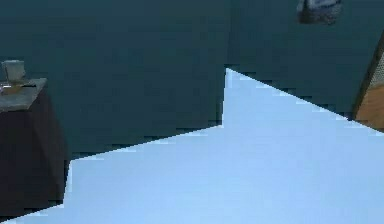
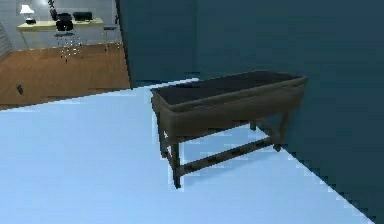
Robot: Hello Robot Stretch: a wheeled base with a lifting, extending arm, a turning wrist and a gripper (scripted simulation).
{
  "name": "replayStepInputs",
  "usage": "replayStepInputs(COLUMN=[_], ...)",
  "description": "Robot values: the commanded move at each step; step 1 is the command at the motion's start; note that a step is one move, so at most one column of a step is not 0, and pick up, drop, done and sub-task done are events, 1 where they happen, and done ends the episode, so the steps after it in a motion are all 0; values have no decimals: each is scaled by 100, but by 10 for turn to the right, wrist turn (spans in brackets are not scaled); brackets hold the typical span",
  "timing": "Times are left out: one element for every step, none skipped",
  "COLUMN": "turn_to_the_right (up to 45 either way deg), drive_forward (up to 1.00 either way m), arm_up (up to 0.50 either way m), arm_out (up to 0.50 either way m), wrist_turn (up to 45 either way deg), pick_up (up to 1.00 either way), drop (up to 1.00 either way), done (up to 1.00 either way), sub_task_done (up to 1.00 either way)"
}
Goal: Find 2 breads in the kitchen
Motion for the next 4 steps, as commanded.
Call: replayStepInputs(turn_to_the_right=[-300,0,-60,0], drive_forward=[0,15,0,75], arm_up=[0,0,0,0], arm_out=[0,0,0,0], wrist_turn=[0,0,0,0], pick_up=[0,0,0,0], drop=[0,0,0,0], done=[0,0,0,0], sub_task_done=[0,0,0,0])
